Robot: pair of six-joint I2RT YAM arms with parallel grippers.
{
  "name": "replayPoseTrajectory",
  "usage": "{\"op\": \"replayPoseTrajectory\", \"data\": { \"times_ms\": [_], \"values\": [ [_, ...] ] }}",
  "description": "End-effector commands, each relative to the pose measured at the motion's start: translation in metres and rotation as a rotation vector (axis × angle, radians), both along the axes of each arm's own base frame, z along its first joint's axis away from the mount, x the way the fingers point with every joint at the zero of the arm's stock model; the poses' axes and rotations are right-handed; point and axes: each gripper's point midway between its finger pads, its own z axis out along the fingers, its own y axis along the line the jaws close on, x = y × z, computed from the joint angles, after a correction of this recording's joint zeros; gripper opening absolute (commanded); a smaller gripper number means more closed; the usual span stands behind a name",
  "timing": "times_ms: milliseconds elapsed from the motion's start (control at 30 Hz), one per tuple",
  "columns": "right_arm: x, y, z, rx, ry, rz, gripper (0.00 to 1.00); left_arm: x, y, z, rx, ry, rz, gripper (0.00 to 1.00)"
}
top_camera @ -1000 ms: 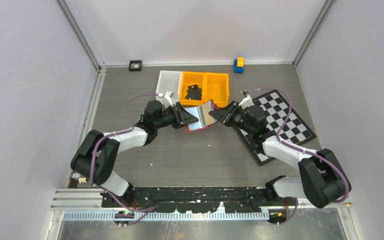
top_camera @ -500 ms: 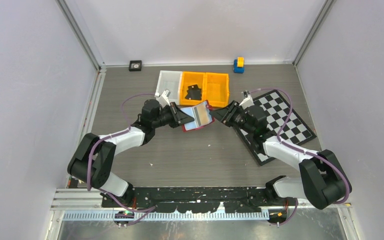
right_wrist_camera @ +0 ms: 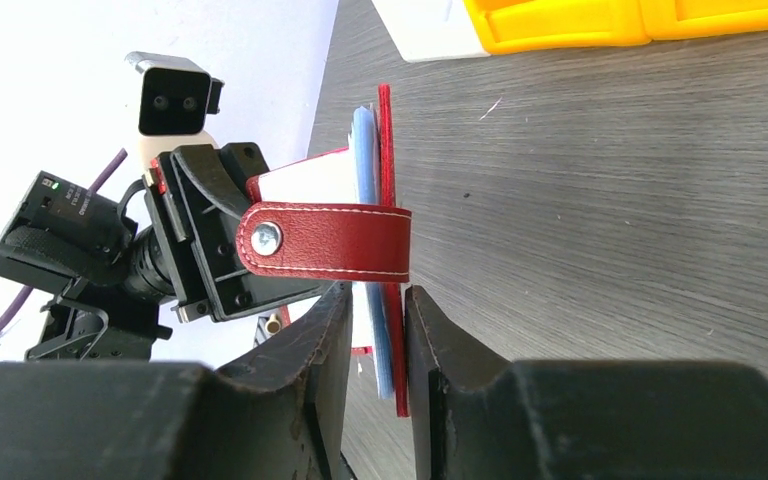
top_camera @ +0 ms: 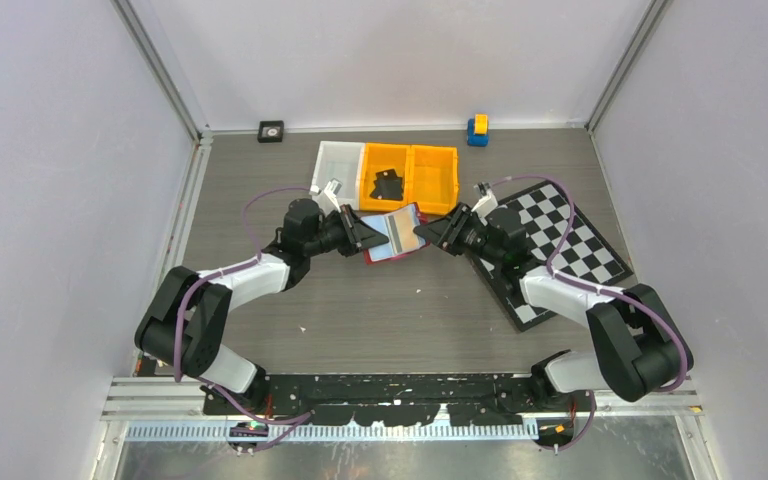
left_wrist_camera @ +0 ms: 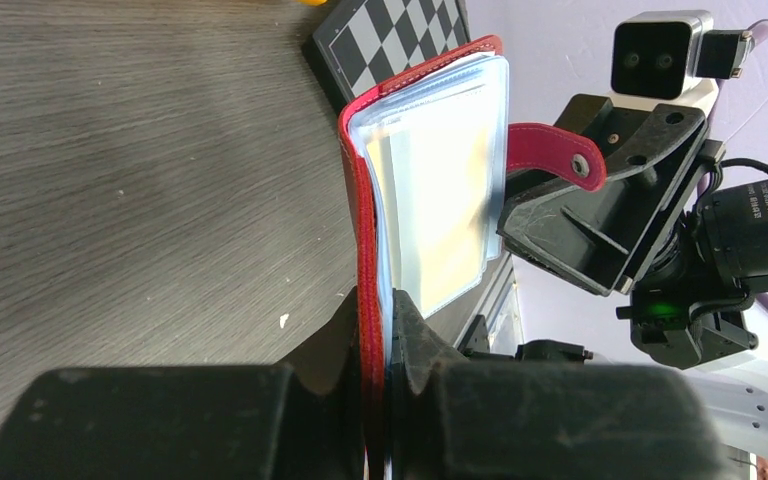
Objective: Take the credit cards out of the card holder
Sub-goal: Remove the credit card from the card holder.
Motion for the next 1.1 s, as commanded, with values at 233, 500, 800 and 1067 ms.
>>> {"op": "replayPoseTrajectory", "data": {
  "times_ms": [233, 500, 800, 1067],
  "values": [
    [-0.001, 0.014, 0.041, 0.082, -0.111, 0.069, 0.13, 0.005, -0.003, 0.025, -0.018, -0.076, -0.019, 0.03],
    [-0.009, 0.029, 0.044, 0.077, -0.126, 0.134, 0.08, 0.005, -0.004, 0.025, -0.021, -0.076, -0.022, 0.03],
    [-0.001, 0.023, 0.024, -0.037, -0.075, 0.076, 0.06, 0.005, -0.003, 0.028, -0.021, -0.082, -0.022, 0.03],
    [-0.004, 0.035, 0.018, -0.065, -0.063, 0.123, 0.05, 0.005, -0.003, 0.027, -0.015, -0.083, -0.02, 0.02]
  ]
}}
